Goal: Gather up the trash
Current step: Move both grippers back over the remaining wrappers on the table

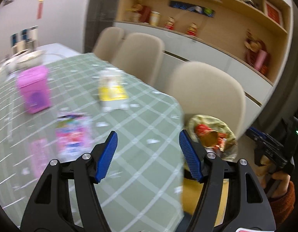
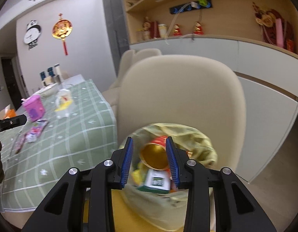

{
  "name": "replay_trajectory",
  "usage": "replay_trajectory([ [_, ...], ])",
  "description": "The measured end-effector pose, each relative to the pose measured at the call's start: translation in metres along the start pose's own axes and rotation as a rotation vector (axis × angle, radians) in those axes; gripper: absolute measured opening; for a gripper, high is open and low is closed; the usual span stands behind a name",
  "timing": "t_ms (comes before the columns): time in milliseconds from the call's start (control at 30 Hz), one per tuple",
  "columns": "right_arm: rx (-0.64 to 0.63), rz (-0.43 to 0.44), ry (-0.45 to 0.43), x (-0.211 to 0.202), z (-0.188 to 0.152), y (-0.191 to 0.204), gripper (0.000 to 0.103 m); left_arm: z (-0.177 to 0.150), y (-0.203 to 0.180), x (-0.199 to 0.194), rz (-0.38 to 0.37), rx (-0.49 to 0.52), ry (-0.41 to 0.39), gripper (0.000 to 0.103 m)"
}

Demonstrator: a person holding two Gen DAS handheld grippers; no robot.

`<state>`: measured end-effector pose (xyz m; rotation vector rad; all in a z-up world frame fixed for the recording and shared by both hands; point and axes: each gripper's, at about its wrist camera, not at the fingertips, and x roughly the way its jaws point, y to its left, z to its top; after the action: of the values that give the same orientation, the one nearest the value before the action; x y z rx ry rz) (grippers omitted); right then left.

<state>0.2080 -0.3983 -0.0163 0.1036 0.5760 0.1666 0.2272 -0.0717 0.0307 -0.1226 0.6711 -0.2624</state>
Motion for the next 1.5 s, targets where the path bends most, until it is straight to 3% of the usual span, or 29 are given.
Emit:
replay_trajectory([
  [133, -0.045, 0.065, 0.006, -0.001, 0.003, 0.034, 0.033, -0.007, 0.052, -0.029, 0.110, -0.073, -0.043, 0.063],
  [300, -0.081, 0.134, 0.023, 0.005, 0.004, 0.071, 0.033, -0.022, 0.102, -0.048, 0.198, -0.162, -0.026, 0.063],
  [600, -0.158, 0.213, 0.082, 0.027, -0.001, 0.134, 0.033, -0.040, 0.131, -0.041, 0.175, -0.182, 0.072, 0.063],
  [767, -0.194, 0.234, 0.094, 0.029, -0.003, 0.162, 0.033, -0.040, 0.133, -0.018, 0.213, -0.137, 0.132, 0.063],
  [867, -0.190, 0.240, 0.094, 0.031, -0.002, 0.174, 0.034, -0.040, 0.136, -0.009, 0.215, -0.108, 0.142, 0.057],
  [933, -0.184, 0.246, 0.098, 0.034, -0.001, 0.181, 0.053, -0.038, 0.143, -0.009, 0.202, -0.121, 0.130, 0.057],
  [967, -0.179, 0.258, 0.106, 0.036, 0.000, 0.184, 0.055, -0.038, 0.148, -0.012, 0.198, -0.134, 0.118, 0.057],
  [1100, -0.173, 0.339, 0.188, 0.054, 0.004, 0.212, 0.056, -0.039, 0.167, -0.018, 0.171, -0.198, 0.104, 0.057],
  [1167, -0.184, 0.340, 0.228, 0.066, 0.005, 0.228, 0.056, -0.039, 0.172, -0.023, 0.166, -0.207, 0.099, 0.057],
  [1367, -0.239, 0.353, 0.327, 0.111, 0.010, 0.281, 0.056, -0.034, 0.180, -0.040, 0.227, -0.199, 0.057, 0.057],
  [1500, -0.208, 0.371, 0.370, 0.141, 0.017, 0.304, 0.056, -0.031, 0.190, -0.051, 0.271, -0.228, 0.024, 0.057],
])
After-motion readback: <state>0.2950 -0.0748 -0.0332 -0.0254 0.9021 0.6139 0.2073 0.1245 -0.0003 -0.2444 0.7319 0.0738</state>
